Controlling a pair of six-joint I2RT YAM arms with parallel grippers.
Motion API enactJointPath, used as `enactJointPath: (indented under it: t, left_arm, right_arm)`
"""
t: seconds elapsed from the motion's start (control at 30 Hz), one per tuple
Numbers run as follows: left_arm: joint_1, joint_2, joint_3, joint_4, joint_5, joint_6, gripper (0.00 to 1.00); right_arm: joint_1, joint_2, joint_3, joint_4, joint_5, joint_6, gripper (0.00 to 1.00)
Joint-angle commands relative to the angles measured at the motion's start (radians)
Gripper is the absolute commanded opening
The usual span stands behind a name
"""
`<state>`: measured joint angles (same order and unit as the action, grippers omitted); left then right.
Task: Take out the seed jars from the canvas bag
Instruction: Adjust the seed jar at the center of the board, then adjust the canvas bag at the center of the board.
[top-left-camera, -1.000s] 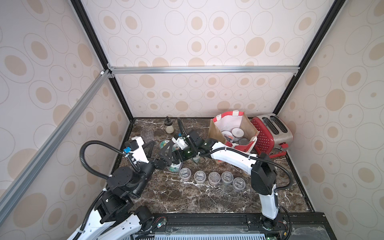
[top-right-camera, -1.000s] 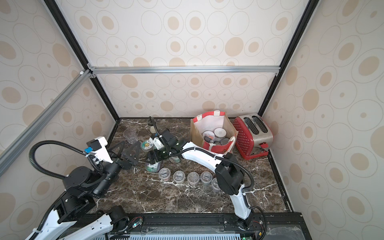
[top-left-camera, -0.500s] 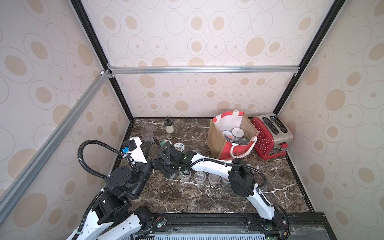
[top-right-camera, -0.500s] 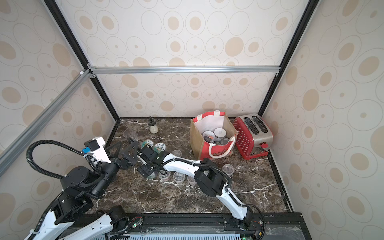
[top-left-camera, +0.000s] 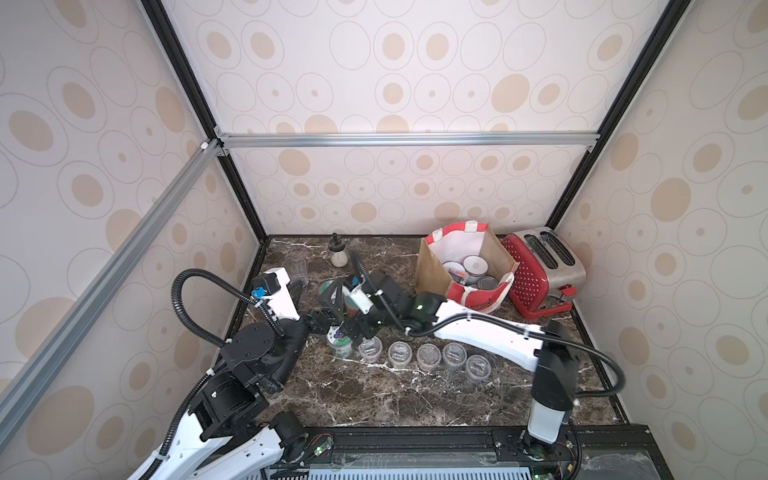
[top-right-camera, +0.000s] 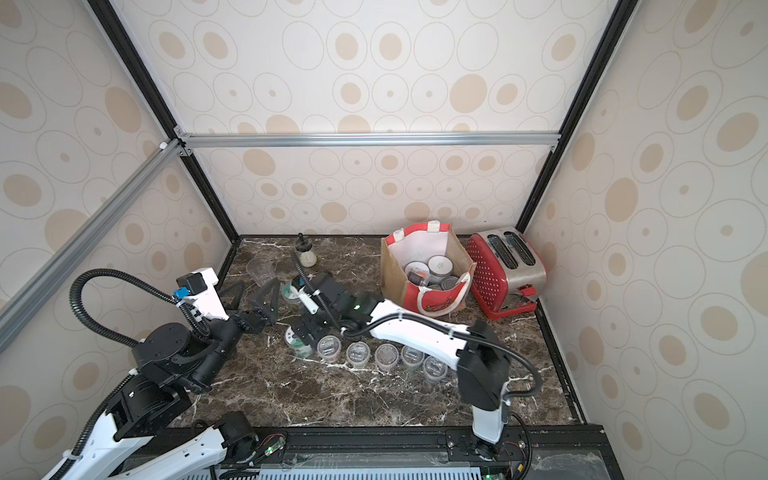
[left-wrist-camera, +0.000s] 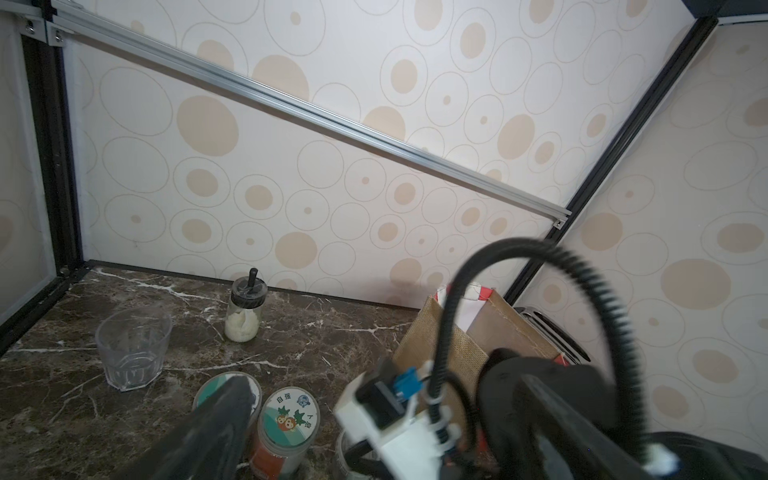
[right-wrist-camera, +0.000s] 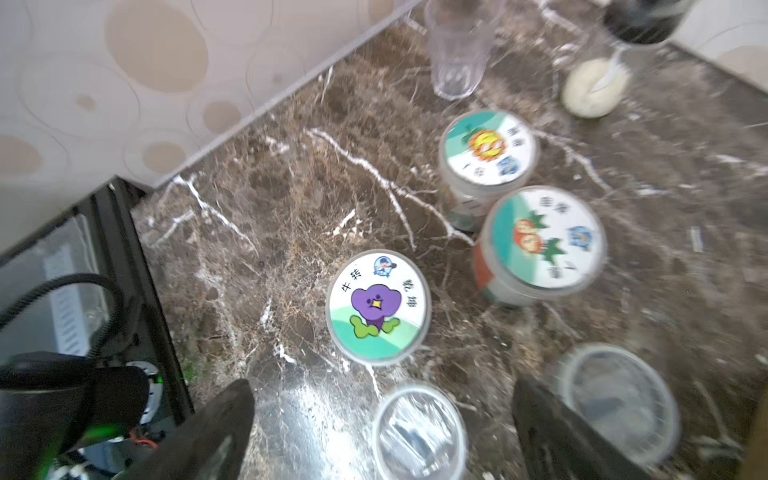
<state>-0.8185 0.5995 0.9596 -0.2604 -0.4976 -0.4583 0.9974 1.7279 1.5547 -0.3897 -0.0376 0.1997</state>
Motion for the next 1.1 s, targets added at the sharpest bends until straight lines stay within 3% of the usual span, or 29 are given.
enactJointPath:
  t: [0.0,0.17,0.37,0.5,0.77,0.83,0.97,1.07]
  left_arm:
    - [0.005,0.092,0.076,-0.017,-0.048,0.040,0.98]
    - [0.036,0.367,0.251,-0.044,0.001,0.099,0.98]
    - [0.247,0.774,0.561,-0.077,0.360,0.110,0.98]
    - [0.283,1.126,0.913,-0.192,0.461,0.205,0.99]
    - [0.273,1.712,1.661,-0.417,0.632,0.321,0.98]
    - [0.259,1.750,1.678,-0.405,0.663,0.326,0.98]
    - [0.211,1.693,1.487,-0.275,0.681,0.344,0.98]
    - [0.185,1.686,1.445,-0.247,0.656,0.354,0.98]
  right_arm:
    - [-0.113,-0.164,-0.096,-0.007,-0.005,0.088,0.93]
    - [-0.332,-0.338,-0.179,-0.090,-0.034,0.153,0.76]
    - [-0.574,-0.310,-0.148,-0.219,-0.110,0.149,0.51]
    - [-0.657,-0.216,-0.119,-0.239,-0.154,0.133,0.35]
    - [-0.712,-0.111,-0.127,-0.289,-0.246,0.099,0.23]
    - [-0.713,-0.132,-0.178,-0.270,-0.253,0.098,0.23]
    - [-0.712,-0.171,-0.260,-0.252,-0.276,0.097,0.23]
    - [-0.712,-0.200,-0.307,-0.243,-0.286,0.096,0.23]
